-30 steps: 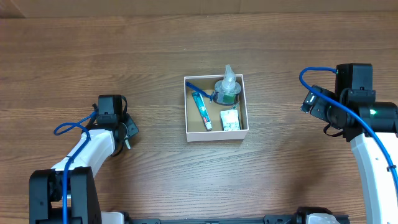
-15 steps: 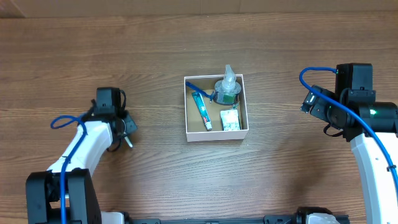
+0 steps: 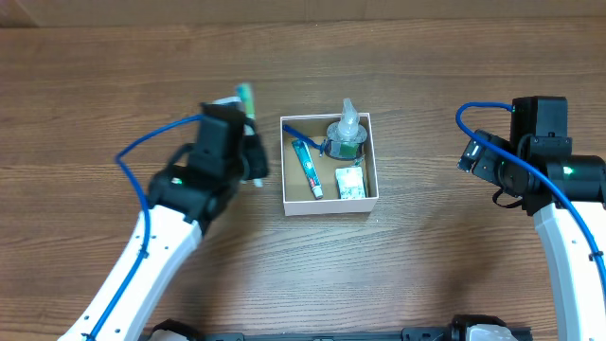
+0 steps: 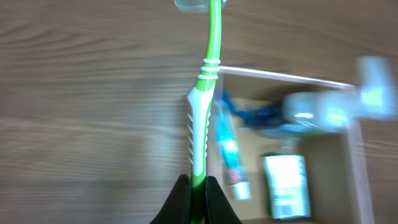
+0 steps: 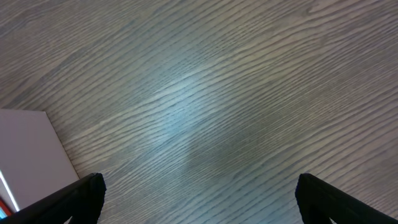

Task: Pack container

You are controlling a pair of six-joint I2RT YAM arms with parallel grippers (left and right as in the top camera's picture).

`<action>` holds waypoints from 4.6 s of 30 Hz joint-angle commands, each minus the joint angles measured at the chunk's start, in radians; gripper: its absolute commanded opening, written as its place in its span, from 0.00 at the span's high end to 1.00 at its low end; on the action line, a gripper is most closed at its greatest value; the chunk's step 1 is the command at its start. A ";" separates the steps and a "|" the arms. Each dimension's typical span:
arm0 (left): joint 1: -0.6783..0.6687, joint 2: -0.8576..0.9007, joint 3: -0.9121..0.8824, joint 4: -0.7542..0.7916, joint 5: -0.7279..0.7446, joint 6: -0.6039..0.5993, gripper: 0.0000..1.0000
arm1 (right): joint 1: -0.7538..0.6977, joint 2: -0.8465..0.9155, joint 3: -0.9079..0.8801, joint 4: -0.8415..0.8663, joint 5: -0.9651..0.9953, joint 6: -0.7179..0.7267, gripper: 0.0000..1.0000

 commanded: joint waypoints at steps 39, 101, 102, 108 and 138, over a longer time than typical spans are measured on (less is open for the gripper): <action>0.255 0.048 0.048 -0.282 -0.173 -0.138 0.00 | -0.002 -0.006 0.021 0.005 0.007 0.001 0.00; 0.378 0.050 0.048 -0.317 -0.172 -0.138 0.00 | -0.001 -0.395 0.021 0.003 0.007 0.001 0.00; 0.378 0.050 0.048 -0.317 -0.173 -0.138 0.00 | -0.001 -0.390 0.021 0.003 0.007 0.001 0.00; 0.378 0.050 0.048 -0.317 -0.173 -0.138 0.00 | -0.001 -0.458 0.021 0.002 0.007 0.001 0.00; 0.378 0.050 0.048 -0.317 -0.172 -0.138 0.00 | 0.139 -1.232 -1.091 1.174 -0.182 -0.079 0.00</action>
